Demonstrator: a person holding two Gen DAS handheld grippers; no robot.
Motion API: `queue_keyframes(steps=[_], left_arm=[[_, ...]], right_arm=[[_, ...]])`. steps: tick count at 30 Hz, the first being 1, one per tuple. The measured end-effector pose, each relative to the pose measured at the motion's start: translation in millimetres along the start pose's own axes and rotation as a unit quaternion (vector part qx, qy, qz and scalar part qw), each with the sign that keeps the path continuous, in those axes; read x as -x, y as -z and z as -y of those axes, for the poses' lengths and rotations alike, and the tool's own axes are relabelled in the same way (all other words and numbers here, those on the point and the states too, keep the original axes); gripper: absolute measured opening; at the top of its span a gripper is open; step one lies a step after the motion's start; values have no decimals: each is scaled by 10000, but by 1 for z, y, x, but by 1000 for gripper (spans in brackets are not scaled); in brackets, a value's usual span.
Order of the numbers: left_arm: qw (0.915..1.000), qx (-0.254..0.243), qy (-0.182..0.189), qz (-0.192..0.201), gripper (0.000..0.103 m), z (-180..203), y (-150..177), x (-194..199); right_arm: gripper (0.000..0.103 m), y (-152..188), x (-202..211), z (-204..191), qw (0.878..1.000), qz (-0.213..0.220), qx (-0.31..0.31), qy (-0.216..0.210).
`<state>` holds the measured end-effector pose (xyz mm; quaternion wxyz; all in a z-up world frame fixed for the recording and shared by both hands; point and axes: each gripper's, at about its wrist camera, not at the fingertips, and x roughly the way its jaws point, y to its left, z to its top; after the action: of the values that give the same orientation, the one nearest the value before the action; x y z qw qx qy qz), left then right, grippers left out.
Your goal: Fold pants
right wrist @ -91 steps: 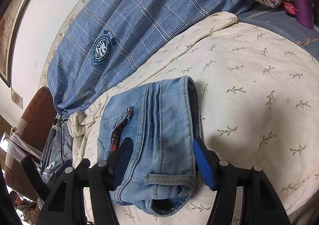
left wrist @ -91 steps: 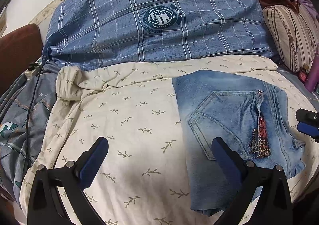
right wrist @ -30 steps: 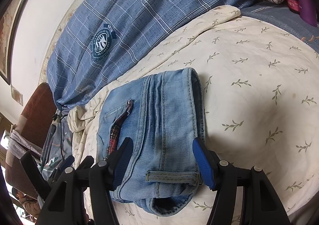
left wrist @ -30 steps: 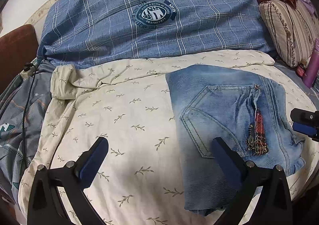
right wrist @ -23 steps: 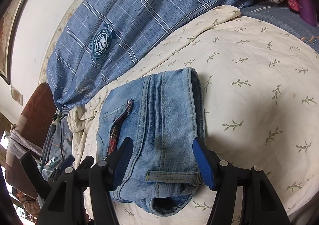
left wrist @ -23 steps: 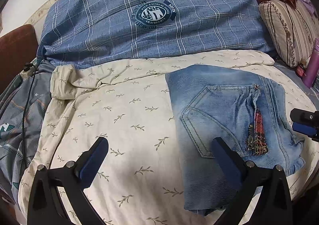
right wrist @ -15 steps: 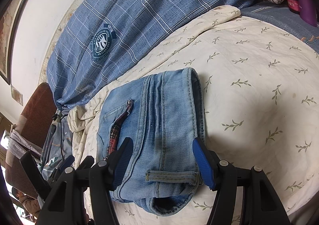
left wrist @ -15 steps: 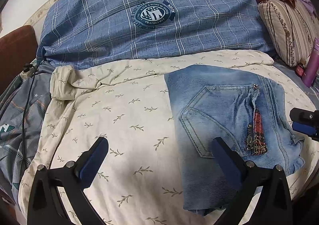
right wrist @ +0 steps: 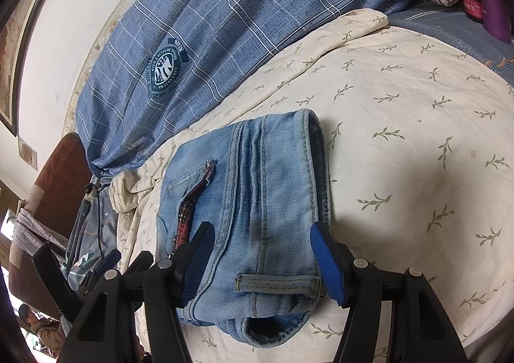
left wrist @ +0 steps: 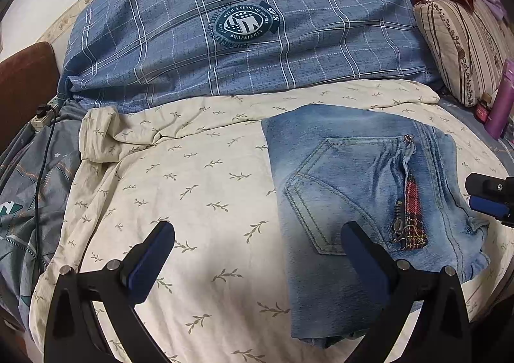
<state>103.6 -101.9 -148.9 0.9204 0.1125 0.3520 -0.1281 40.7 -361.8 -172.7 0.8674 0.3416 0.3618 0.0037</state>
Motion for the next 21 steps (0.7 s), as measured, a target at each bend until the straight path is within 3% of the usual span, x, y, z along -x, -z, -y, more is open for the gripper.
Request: queue_keyframes(steps=[21], left_arm=[[10000,-50,36,-7,103,7,0,1]], right_arm=[[65,0,-1,0,10000,-69,23,-17]])
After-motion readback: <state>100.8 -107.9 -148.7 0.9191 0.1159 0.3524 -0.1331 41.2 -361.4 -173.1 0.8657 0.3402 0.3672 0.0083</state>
